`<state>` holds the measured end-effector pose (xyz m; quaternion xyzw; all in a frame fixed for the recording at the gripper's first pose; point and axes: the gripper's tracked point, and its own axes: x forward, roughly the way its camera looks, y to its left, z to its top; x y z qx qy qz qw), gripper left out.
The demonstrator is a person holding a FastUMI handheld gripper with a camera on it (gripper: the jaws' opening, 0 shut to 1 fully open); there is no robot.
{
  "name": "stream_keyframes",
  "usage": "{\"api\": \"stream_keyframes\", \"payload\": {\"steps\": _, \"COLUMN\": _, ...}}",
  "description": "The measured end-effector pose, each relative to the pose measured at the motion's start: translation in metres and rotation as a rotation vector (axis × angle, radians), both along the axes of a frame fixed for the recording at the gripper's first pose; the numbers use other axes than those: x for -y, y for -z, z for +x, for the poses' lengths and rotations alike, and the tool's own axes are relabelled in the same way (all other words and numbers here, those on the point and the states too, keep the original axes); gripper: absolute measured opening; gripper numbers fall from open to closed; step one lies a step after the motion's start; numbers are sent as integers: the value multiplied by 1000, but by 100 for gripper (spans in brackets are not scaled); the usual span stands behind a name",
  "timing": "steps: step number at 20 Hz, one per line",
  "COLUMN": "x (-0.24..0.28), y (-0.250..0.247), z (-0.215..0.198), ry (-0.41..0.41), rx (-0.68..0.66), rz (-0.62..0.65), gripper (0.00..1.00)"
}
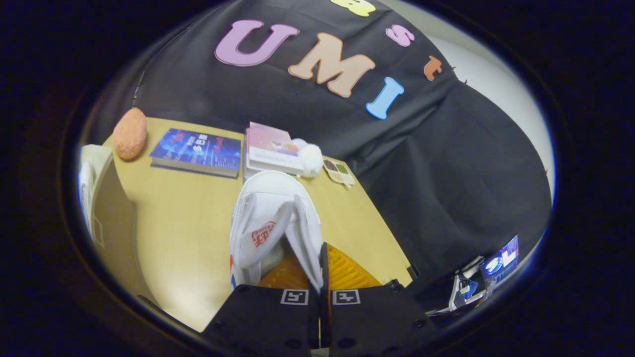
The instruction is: Open the storage box then place both shoes into the box .Put the left shoe in first, then the right shoe, with the right side of both shoes facing outward in a uniform manner.
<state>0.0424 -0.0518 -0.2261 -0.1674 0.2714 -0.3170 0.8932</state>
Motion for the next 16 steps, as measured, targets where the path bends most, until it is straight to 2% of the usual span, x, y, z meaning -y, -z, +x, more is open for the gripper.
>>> {"api": "stream_keyframes", "payload": {"steps": 5, "x": -75, "y": -72, "z": 22, "ry": -75, "rx": 156, "rz": 4, "gripper": 4}}
{"api": "stream_keyframes", "payload": {"steps": 10, "x": -166, "y": -117, "z": 40, "ry": -203, "rx": 292, "rz": 66, "gripper": 3}}
{"api": "stream_keyframes", "payload": {"steps": 16, "x": -277, "y": -88, "z": 48, "ry": -357, "rx": 297, "rz": 263, "gripper": 3}}
